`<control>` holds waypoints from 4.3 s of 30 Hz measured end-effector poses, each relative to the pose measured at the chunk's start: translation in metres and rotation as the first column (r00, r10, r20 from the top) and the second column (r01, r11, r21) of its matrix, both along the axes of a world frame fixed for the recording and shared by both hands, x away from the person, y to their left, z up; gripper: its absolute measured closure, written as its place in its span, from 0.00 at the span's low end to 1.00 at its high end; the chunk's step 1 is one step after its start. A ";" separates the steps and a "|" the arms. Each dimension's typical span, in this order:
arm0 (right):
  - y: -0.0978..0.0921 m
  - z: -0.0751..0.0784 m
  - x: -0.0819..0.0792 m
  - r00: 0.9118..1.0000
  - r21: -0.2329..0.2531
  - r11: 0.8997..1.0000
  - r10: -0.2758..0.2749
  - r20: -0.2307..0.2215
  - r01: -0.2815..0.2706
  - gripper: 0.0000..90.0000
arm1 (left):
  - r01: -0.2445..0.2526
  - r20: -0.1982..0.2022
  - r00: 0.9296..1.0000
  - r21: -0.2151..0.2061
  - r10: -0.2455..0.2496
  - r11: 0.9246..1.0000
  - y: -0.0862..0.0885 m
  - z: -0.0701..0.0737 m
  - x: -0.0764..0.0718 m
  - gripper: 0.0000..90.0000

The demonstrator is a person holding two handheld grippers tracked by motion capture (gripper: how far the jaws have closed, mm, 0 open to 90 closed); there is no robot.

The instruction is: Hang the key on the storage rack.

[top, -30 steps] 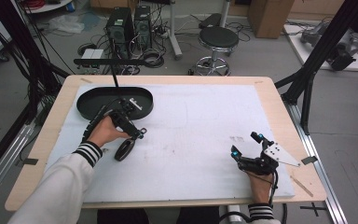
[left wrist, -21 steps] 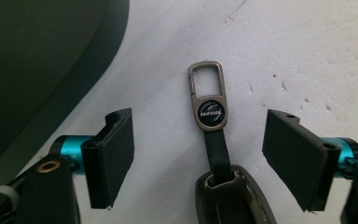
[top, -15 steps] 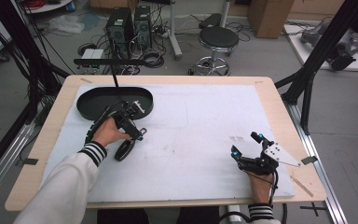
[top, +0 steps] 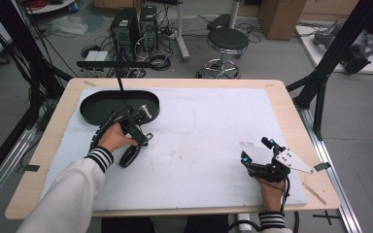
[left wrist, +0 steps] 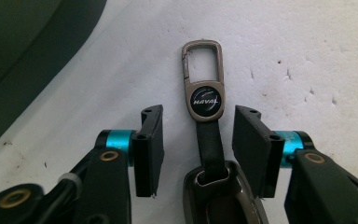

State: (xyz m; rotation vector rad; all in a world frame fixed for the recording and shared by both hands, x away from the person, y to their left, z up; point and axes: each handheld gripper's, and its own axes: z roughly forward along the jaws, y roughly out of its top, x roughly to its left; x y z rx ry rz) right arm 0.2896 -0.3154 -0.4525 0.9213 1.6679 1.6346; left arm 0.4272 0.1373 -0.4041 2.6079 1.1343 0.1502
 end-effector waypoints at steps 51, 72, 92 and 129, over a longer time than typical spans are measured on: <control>0.000 0.000 0.000 1.000 0.002 1.000 -0.001 0.000 0.001 0.02 | 0.008 0.119 0.993 -0.094 0.003 0.996 0.023 0.020 -0.011 0.91; 0.001 0.000 0.000 1.000 -0.002 1.000 -0.003 0.002 0.003 0.02 | -0.107 0.458 0.852 -0.321 0.253 0.941 0.096 0.068 -0.021 0.92; 0.001 0.000 -0.001 1.000 -0.003 1.000 -0.003 0.002 0.003 0.03 | -0.185 0.609 0.646 -0.461 0.461 0.868 0.138 0.099 -0.008 0.92; 0.000 0.000 -0.001 1.000 0.004 1.000 -0.002 0.003 0.002 0.02 | -0.233 0.607 0.620 -0.462 0.497 0.856 0.136 0.080 0.026 0.91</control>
